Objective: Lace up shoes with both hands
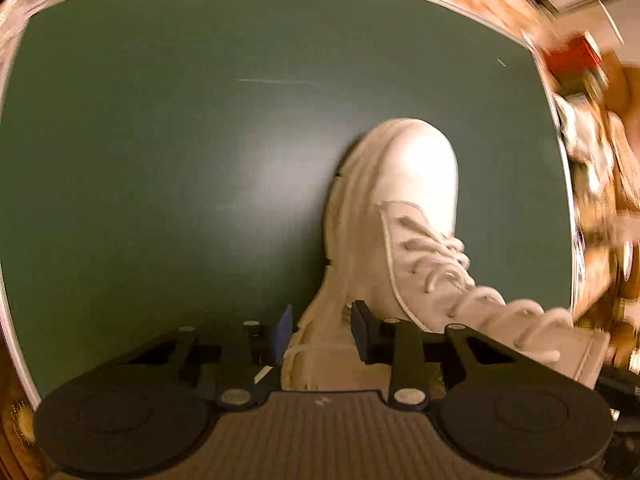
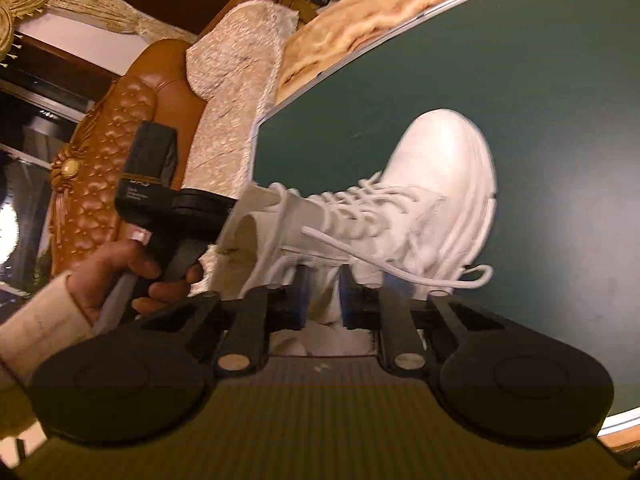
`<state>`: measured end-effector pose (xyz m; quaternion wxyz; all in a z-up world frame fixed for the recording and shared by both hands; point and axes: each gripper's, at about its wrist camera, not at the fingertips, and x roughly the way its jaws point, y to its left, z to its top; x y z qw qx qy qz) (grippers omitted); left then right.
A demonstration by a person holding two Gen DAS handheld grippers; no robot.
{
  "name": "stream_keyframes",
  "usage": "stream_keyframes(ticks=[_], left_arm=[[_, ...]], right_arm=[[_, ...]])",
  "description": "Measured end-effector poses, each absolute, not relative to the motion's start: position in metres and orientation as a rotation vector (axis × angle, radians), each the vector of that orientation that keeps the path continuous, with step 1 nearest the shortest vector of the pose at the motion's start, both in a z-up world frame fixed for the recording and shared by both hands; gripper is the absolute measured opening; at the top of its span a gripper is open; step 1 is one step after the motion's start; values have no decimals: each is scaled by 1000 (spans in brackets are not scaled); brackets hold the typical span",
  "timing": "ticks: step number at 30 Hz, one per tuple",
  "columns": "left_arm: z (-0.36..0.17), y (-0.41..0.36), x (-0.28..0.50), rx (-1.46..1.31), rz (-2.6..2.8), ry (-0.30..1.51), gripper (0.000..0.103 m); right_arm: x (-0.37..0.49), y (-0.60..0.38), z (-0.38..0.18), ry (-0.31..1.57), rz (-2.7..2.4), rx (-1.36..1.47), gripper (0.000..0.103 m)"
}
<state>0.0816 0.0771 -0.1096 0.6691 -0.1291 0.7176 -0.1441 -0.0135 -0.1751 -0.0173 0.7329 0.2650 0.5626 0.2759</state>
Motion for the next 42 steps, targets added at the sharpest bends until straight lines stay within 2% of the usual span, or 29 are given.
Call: stream_keyframes(ticks=[1,3,9,11,12,13,15,16,19,23,28,34,42], left_arm=[[-110,73,84,-294,-355,1622,10],[-105,63,83,-275,-393,1629,2],[-101,66,90,-252,-385,1647,3],[-101,71,91,-252,-354,1654,23],[-101,73,89,-239,-339,1651,47],[-97,76,87,-233,-327,1639,57],[-85,84,82,-253,-330,1611,59],[-78,87,79,-272,-338,1596,64],[-48,86,74,-296,-401,1538,81],[-8,75,66,-212,-437,1498,83],[13,57,60,-121,-462,1514,87],[6,34,51,43,-402,1545,88],[3,27,42,67,-347,1467,86]], right_arm=[[-11,-170,-15,1244,619,576,3],[-5,-156,-13,1258,627,524,4],[2,-148,-27,1335,680,562,4],[1,-155,-26,1345,698,557,4],[0,-161,-26,1356,710,551,4],[-1,-168,-26,1368,726,548,4],[-2,-183,-21,1372,761,538,12],[-3,-191,-18,1372,778,531,17],[1,-209,-10,1335,793,524,25],[12,-233,-6,1283,765,572,28],[32,-239,-25,1256,684,575,29],[50,-226,-42,1263,712,526,29],[93,-206,-66,1177,844,378,30]])
